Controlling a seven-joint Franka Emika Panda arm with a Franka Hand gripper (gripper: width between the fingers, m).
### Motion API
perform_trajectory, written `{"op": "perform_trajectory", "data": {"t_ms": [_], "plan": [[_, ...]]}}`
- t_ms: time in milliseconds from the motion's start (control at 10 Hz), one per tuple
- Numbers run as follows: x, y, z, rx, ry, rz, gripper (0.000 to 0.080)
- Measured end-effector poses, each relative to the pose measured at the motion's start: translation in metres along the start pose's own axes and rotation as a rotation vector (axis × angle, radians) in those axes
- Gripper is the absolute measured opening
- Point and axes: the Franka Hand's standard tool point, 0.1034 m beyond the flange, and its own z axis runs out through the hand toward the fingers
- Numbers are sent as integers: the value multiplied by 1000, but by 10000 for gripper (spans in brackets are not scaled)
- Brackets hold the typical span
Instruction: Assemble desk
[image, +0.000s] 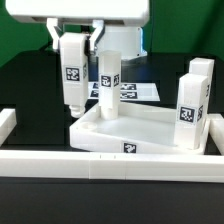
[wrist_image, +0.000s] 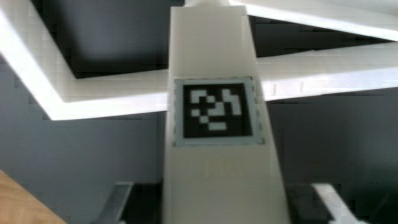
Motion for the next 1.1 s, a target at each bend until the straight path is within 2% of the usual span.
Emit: {"op": "perform_trajectory", "data": {"t_ms": [100, 300, 400, 600, 700, 800, 900, 1100], "plan": [[-2, -10, 1, 8, -4, 17, 290], [-2, -9, 1, 4, 1, 25, 290], [-2, -6, 1, -7, 13, 25, 290], [-3, -6, 2, -6, 10, 25, 290], [-1, 2, -4, -55, 82, 20, 290], [-14, 2, -4, -65, 81, 26, 290], [-15, -1, -6, -45, 59, 35, 290], [-16, 0, -5, -46, 58, 36, 290]]}}
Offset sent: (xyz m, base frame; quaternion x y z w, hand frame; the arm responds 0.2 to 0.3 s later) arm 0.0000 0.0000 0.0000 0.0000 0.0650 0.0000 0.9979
